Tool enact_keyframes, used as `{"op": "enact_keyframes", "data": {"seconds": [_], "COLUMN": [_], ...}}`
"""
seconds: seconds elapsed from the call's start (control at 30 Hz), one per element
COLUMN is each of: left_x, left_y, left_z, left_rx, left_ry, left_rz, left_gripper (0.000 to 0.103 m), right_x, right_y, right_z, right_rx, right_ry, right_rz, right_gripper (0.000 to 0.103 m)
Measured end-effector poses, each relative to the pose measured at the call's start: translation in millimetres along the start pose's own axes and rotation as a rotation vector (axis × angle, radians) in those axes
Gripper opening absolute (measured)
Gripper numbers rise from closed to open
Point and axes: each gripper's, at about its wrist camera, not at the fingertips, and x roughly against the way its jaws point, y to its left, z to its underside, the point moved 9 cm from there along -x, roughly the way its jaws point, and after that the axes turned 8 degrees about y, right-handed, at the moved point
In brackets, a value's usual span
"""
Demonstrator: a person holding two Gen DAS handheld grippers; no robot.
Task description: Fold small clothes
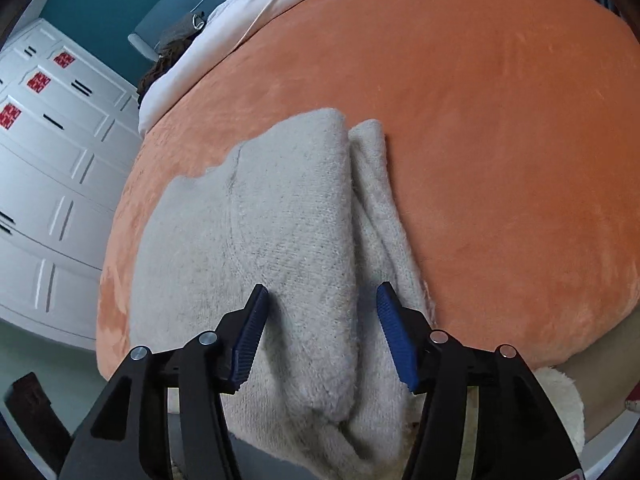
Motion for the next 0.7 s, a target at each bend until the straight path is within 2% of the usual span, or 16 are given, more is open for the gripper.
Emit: {"op": "enact_keyframes", "data": {"seconds": [0.03,0.07,0.17,0.23,0.27,0.3,0.33,0.4,0.43,0.5,0.57,0.63,0.7], "left_x": [1,1,2,0,-1,-3,-6,-12,-15,-16,-14,-14,-16], "left_y": [-1,-2,-5,-7,-7,-7,-8,-11,-11,-9,-4,-1,5], "left_z": [-1,-2,-4,-6,-7,-8,-8,-7,-6,-4,-3,-2,-2], "left_rx": [-0.004,-0.006,-0.004,0.002,0.004,0.006,0.006,-0.004,-0.012,-0.022,-0.008,0.006,0.023], "left_ry": [-0.001,-0.002,-0.003,-0.002,-0.001,0.002,0.008,0.027,0.039,0.047,0.046,0.045,0.053], "left_rz": [-0.002,-0.006,-0.008,-0.001,-0.003,-0.004,-0.004,-0.016,-0.028,-0.039,-0.047,-0.046,-0.056], "left_gripper": [0.067,0.067,0.067,0.068,0.068,0.068,0.068,0.068,0.068,0.068,0.073,0.073,0.073], "right_x": [2,9,56,84,84,73,48,-5,-9,12,39,67,72], "right_y": [8,19,47,53,48,41,26,-6,-12,-2,9,33,65], "right_z": [-2,-5,-25,-32,-32,-32,-28,-10,-6,-8,-11,-10,-3], "right_rx": [0.046,0.072,0.122,0.142,0.143,0.146,0.155,0.116,0.089,0.07,0.068,0.132,0.192], "right_ry": [-0.008,-0.022,-0.167,-0.242,-0.252,-0.233,-0.17,0.005,-0.006,-0.066,-0.137,-0.207,-0.194], "right_rz": [0.019,0.024,-0.047,-0.055,-0.032,0.018,0.097,0.168,0.154,0.115,0.121,0.127,0.06], "right_gripper": [0.019,0.013,0.008,0.008,0.008,0.008,0.009,0.009,0.01,0.011,0.015,0.016,0.016]}}
